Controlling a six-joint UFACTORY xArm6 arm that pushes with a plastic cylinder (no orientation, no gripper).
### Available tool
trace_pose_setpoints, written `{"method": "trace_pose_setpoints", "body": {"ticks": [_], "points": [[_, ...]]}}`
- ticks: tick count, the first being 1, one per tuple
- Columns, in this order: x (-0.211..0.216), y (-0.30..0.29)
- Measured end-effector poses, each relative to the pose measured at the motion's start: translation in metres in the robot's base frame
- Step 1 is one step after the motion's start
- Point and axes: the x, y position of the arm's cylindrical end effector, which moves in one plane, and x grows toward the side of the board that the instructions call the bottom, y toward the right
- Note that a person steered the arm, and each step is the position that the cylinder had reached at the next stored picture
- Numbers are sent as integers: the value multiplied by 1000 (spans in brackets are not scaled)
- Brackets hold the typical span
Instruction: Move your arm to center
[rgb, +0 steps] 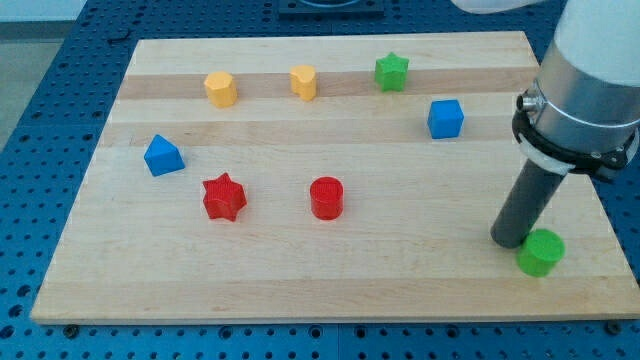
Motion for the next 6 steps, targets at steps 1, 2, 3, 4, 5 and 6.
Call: {"method": "trace_pose_setpoints", "body": {"ticks": [1, 2, 3, 4, 5, 6], "points": [[-18, -27], [-53, -67], [-78, -104], [-95, -151], [-113, -198], [-108, -251]]}}
